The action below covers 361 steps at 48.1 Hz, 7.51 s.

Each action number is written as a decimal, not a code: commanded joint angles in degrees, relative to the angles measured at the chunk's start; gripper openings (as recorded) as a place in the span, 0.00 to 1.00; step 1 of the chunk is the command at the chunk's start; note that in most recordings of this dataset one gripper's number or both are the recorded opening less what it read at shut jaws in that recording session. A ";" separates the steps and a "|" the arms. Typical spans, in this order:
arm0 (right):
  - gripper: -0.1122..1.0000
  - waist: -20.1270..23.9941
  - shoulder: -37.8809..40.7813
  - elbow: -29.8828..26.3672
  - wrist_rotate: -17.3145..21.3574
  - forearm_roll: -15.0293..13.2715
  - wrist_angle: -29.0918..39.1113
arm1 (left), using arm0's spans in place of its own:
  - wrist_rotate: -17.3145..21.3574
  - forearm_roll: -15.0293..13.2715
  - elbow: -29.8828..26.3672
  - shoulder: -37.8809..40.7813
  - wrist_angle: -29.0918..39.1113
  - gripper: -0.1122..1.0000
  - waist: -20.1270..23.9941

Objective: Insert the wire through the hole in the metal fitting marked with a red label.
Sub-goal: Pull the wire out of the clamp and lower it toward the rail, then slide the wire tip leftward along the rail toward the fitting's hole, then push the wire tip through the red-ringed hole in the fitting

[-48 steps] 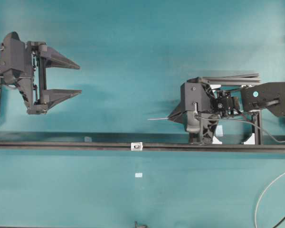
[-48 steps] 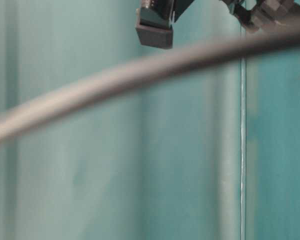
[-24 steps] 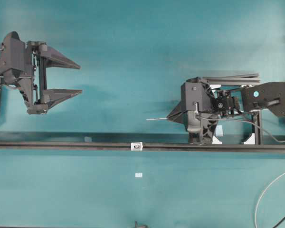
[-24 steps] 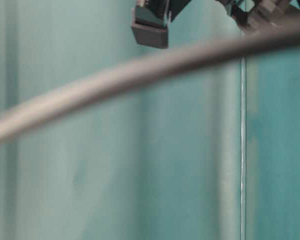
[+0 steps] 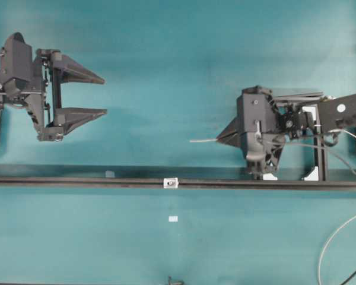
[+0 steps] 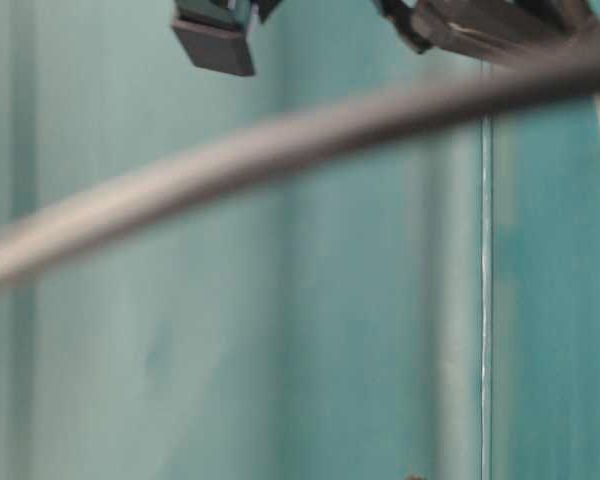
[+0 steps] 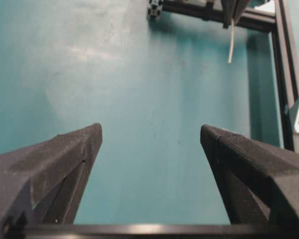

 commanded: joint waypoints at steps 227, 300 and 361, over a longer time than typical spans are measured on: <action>0.09 27.77 13.54 4.92 -26.19 54.58 -41.40 | -6.24 -2.20 -3.25 31.20 -31.90 0.62 -22.50; 0.09 25.05 17.84 0.35 -26.89 51.33 -42.80 | -6.24 -1.93 -3.78 32.17 -31.29 0.62 -22.68; 0.09 22.68 19.86 -3.96 -30.41 50.98 -41.04 | -6.24 -2.02 -3.87 32.17 -31.29 0.62 -22.68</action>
